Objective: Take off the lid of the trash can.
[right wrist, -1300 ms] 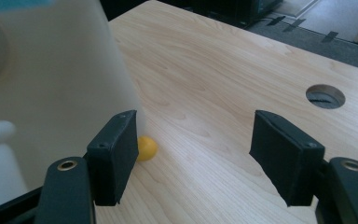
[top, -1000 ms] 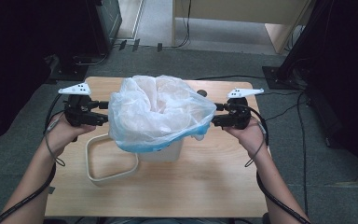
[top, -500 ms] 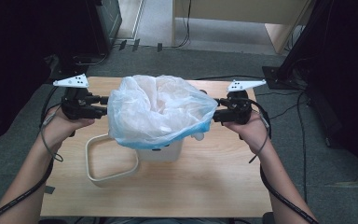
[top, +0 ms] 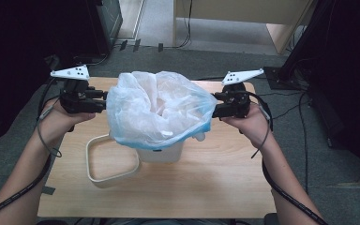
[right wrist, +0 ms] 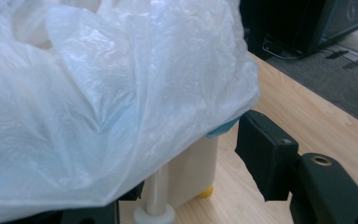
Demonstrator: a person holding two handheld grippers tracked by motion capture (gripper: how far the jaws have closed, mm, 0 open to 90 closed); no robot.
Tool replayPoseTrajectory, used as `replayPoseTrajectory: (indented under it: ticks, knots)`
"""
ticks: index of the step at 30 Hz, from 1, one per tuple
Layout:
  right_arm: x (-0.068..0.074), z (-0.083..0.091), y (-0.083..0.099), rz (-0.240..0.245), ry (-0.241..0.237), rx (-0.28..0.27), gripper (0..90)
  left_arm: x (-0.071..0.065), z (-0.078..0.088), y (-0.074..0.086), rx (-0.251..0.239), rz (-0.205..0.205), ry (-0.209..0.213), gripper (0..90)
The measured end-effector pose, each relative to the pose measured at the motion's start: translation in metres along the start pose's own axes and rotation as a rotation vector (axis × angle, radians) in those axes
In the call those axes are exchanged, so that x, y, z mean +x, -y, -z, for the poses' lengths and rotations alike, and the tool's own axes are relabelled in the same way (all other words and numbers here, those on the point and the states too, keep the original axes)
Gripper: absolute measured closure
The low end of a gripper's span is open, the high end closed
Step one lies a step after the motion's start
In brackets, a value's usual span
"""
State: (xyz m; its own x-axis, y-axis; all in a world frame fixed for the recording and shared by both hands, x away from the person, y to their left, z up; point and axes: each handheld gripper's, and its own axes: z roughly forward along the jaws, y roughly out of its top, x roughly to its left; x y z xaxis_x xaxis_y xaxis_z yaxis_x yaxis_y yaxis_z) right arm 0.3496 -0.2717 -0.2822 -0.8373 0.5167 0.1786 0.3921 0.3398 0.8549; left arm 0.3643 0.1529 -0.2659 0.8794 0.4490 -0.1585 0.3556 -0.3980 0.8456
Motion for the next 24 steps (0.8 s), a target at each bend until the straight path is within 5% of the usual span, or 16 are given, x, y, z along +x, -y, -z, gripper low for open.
replayPoseTrajectory:
  ticks: [12,24]
  knots:
    - [0.024,0.013,-0.035,0.087,-0.032,-0.058,44.5,-0.018,0.009,-0.030,-0.026,-0.058,0.011,60.6]
    - [0.046,-0.010,-0.061,0.165,-0.076,-0.066,42.0,-0.033,-0.016,-0.059,0.003,-0.098,0.057,62.2]
